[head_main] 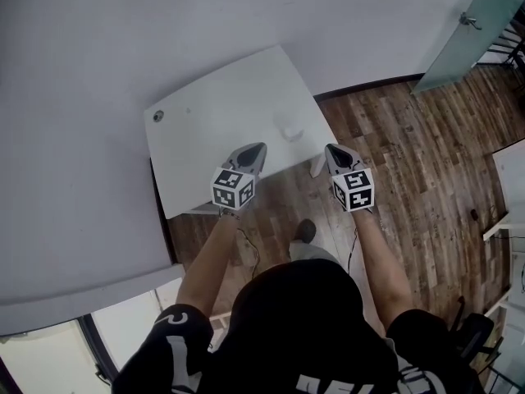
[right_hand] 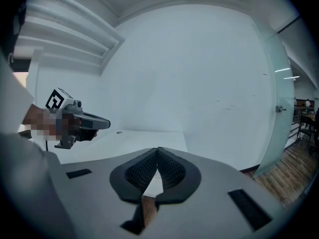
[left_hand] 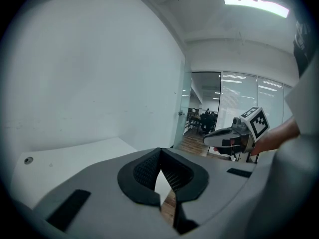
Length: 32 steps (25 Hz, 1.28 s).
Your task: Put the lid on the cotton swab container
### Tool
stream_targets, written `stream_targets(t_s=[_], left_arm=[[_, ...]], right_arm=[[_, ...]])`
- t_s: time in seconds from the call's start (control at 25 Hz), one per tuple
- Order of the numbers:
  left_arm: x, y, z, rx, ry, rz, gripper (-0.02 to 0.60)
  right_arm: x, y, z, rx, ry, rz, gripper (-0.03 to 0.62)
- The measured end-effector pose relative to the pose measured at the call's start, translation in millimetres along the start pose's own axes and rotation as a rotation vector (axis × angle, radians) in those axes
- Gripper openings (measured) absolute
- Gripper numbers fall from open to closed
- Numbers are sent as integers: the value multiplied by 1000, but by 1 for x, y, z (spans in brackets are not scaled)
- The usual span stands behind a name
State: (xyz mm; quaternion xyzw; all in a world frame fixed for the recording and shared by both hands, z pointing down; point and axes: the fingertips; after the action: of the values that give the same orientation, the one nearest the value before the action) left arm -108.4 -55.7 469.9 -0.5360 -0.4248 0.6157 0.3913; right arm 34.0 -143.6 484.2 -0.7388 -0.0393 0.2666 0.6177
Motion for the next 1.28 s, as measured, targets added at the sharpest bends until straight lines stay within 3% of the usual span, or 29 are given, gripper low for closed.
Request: stream_targets(t_s=[0.64, 1.0, 1.28], left_arm=[[-71, 16, 19, -10, -21, 42, 25], [-84, 10, 37, 12, -35, 49, 25], [-97, -1, 63, 33, -95, 66, 25]], right_arm=[[-42, 3, -59, -82, -2, -13, 14], [-61, -4, -59, -101, -6, 5, 14], [-80, -14, -53, -124, -35, 26, 14]])
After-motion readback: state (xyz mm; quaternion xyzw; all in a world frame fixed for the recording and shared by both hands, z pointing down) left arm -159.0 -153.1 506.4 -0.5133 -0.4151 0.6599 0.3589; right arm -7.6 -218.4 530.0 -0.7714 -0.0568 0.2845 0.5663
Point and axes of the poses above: the fingertips, and each gripper's own axes: x backward along the fingers, z to its left, y out of its top, and after that the axes turned 4 degrees about -x, right-handed
